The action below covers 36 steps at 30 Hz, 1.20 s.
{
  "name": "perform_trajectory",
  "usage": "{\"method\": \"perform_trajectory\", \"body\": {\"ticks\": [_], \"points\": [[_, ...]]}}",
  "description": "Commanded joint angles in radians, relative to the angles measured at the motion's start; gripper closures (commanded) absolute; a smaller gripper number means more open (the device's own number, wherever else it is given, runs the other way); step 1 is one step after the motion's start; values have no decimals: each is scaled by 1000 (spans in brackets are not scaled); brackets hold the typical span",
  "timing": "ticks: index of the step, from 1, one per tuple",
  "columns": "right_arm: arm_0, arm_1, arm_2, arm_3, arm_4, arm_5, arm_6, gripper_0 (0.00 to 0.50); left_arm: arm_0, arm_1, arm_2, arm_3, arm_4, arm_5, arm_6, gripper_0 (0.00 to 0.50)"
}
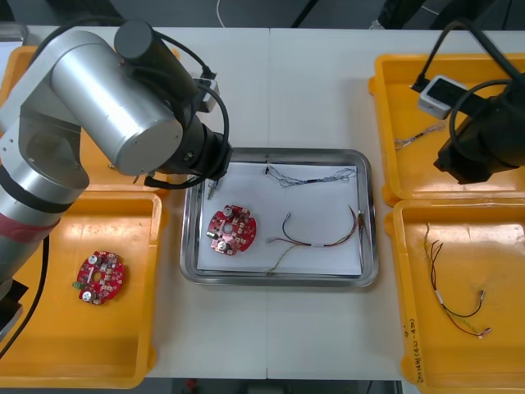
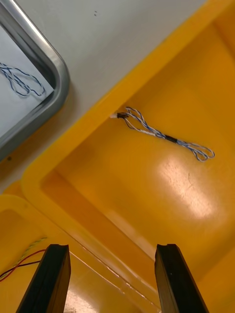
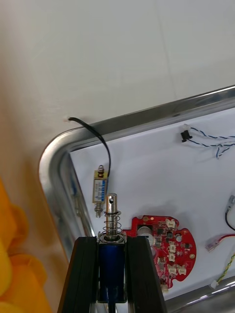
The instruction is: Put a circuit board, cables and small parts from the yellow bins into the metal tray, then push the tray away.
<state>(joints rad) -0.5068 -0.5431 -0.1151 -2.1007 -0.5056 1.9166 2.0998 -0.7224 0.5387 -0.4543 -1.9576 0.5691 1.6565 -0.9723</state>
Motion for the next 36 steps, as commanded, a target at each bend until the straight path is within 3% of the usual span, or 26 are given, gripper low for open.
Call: {"method": "perform_trajectory", "body": {"ticks": [1,7,17,27,36], "points": [[82,-26,-144,-55,-17,3,-52,0,-66,-51,-58,42,-34,-55,55,498],[139,-26,-230,-55,-27,3,-72,0,-95,-91,-106,138,-74,-118,67,499],[223,-26,-308,-88,-53,3,-227,0,-108,-105,-181,253,-98,-248,93,498],[344,-23,-336,-157,-63,3,-412,0,-108,-105,-230,310,-106,-316,112,498],[378,5,-345,-167,-83,3,-515,0,-108,-105,-257,321,-117,-330,132,496]]}}
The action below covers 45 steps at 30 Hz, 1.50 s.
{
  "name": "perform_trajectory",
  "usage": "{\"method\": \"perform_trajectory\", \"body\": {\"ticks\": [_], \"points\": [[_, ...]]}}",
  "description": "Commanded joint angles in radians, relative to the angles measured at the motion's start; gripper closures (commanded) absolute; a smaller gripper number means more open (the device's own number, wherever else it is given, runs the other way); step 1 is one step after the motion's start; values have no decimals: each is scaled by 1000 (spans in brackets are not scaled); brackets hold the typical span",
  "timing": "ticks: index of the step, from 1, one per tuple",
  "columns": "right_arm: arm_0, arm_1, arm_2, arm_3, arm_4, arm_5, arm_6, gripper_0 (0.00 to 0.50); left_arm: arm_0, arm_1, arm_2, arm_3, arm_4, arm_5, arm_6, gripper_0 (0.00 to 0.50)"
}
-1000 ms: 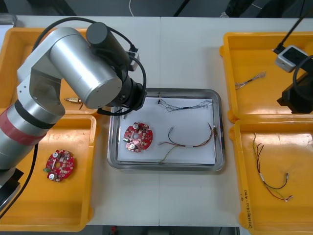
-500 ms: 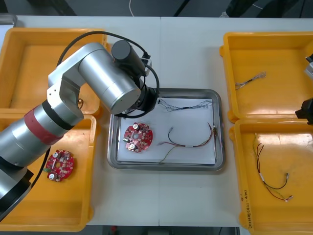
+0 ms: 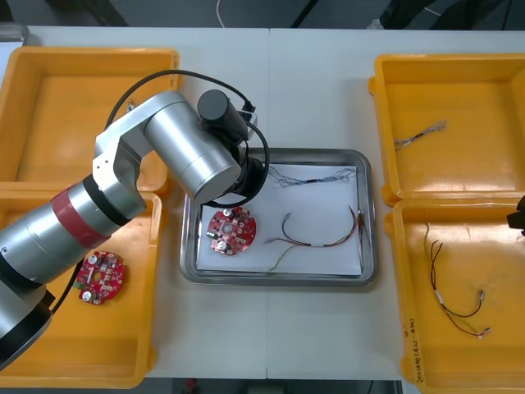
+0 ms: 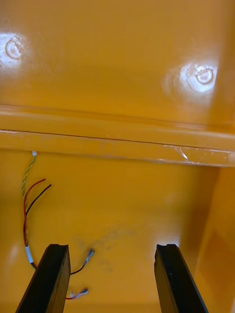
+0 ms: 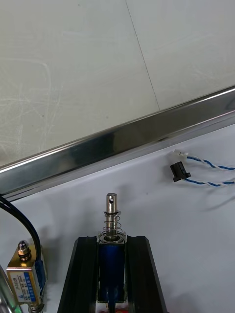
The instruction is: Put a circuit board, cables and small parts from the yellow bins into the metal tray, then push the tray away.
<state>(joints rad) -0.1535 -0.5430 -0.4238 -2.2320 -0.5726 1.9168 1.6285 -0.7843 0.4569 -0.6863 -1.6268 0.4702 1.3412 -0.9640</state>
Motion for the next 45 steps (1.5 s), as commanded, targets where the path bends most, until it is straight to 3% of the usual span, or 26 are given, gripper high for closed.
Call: {"method": "perform_trajectory", "body": {"ticks": [1,2,4,9,11,23,33,45], "points": [[26,6,-38,-35,-18,3,-44,0,-46,-23,-26,-10,-19,-13,123,496],[29,12,-40,-35,-20,3,-47,0,-44,-23,-27,-10,-21,-13,126,491],[38,17,-43,-35,-23,3,-52,0,-44,-23,-29,-10,-21,-13,129,396],[58,25,-50,-37,-29,3,-58,0,-44,-20,-29,-10,-25,-13,136,53],[65,26,-52,-43,-33,3,-59,0,-44,-17,-29,-12,-24,-13,139,5],[98,35,-64,-64,-61,3,-75,0,-46,-12,17,-42,-25,21,159,0],[101,35,-64,-64,-67,3,-85,0,-44,16,129,-186,-7,196,166,0],[103,32,-38,-64,-53,3,-90,0,-42,108,356,-321,128,424,140,0]]}}
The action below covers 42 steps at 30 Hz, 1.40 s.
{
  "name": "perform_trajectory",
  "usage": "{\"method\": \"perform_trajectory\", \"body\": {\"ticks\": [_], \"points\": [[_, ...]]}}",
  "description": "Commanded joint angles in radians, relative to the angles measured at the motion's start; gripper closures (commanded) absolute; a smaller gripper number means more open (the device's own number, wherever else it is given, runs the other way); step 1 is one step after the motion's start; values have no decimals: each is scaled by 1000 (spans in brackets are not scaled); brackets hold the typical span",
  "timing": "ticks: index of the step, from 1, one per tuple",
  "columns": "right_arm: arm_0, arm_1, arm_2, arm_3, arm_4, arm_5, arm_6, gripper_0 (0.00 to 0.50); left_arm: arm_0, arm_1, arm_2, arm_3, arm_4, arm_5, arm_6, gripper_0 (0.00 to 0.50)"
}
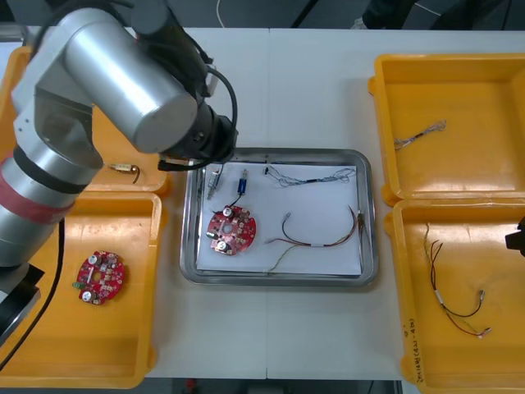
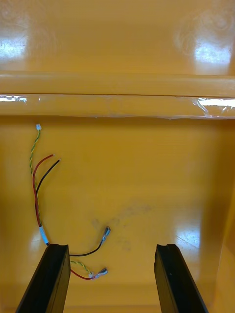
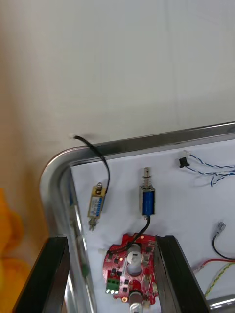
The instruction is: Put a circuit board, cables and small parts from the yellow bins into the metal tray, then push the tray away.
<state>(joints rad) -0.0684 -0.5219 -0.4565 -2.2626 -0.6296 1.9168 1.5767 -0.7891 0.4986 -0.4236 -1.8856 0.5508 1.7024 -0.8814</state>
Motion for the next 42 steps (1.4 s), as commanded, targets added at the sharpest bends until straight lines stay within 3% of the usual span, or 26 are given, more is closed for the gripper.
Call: {"method": "perform_trajectory", "body": {"ticks": [1,10,21,25,32,42], "points": [[18,10,-4,-35,4,3,-34,0,-36,80,117,-73,63,86,52,0],[1,-49,70,-78,-22,3,-35,0,13,172,296,-113,161,212,-44,0],[-129,-96,203,-81,-191,3,-46,0,96,255,500,-122,253,218,-223,0],[-191,-110,291,-81,-239,3,-52,0,175,301,562,-148,301,218,-280,0],[-324,-113,519,-78,-229,3,-44,0,315,359,635,-191,327,218,-310,0],[-493,-102,861,-40,-174,3,-27,0,435,367,706,-191,320,218,-337,0]]}}
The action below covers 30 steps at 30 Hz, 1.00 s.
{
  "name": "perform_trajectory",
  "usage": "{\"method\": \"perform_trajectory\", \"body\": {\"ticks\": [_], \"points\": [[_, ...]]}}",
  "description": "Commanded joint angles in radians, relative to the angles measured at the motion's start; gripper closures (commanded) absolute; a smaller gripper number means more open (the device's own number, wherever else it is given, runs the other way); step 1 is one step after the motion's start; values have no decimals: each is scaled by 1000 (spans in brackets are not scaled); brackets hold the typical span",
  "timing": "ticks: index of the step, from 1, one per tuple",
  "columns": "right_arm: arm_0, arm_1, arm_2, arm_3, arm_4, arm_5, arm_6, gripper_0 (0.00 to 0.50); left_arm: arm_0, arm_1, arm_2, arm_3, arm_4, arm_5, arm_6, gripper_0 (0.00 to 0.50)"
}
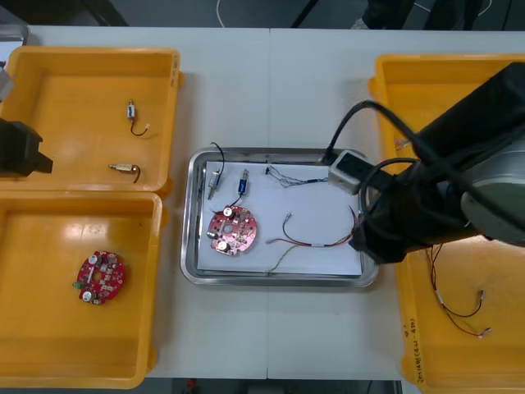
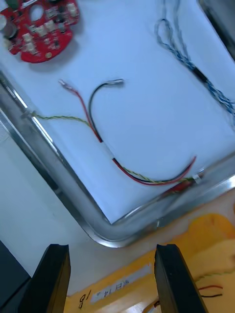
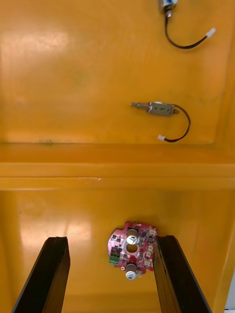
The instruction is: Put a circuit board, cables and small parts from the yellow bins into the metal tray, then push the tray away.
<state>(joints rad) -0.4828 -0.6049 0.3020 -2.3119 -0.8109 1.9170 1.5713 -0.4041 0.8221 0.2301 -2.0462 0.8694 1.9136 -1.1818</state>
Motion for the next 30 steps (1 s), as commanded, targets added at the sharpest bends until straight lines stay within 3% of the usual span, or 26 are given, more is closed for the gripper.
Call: {"method": "perform_trajectory", "body": {"ticks": [1,7,14,21,30], "points": [[-97,-15,132,28,7,3,-16,0,60,43,60,-31,2,6,-41,0],[-184,34,253,103,16,3,21,0,106,29,112,-31,2,6,-64,0],[-240,97,358,163,93,0,133,0,133,-18,146,-48,-39,6,-91,0],[-284,140,471,238,116,-104,158,0,136,-67,164,-77,-67,6,-117,0],[-321,151,641,273,168,-213,173,0,146,-93,146,-92,-87,6,-136,0]]}}
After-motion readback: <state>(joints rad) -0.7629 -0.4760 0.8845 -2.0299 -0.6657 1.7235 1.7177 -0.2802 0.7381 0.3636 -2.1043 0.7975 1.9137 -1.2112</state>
